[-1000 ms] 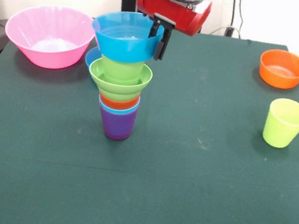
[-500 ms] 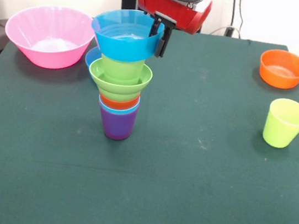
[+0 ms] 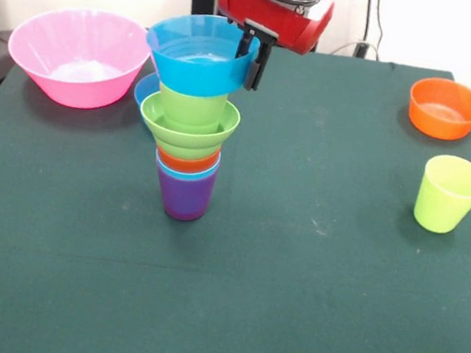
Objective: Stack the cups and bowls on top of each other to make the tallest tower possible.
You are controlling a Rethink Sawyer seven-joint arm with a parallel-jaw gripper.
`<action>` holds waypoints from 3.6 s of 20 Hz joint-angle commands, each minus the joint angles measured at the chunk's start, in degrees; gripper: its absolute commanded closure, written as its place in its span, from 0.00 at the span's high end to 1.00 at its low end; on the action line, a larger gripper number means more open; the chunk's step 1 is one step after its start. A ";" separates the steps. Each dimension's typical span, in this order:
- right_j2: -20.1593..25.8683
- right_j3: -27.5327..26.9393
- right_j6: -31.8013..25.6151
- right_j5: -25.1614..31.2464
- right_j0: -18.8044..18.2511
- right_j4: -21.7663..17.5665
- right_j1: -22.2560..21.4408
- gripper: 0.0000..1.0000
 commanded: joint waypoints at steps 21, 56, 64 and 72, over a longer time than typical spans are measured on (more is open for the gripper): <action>3.81 4.72 -6.86 1.33 -1.88 -3.94 0.86 0.00; 5.81 -5.55 -7.66 8.10 -0.74 -2.93 5.07 0.00; 5.44 -3.82 -6.02 6.31 -0.53 -2.81 4.78 0.00; 4.47 -2.19 -4.37 6.02 0.16 -2.86 3.89 0.00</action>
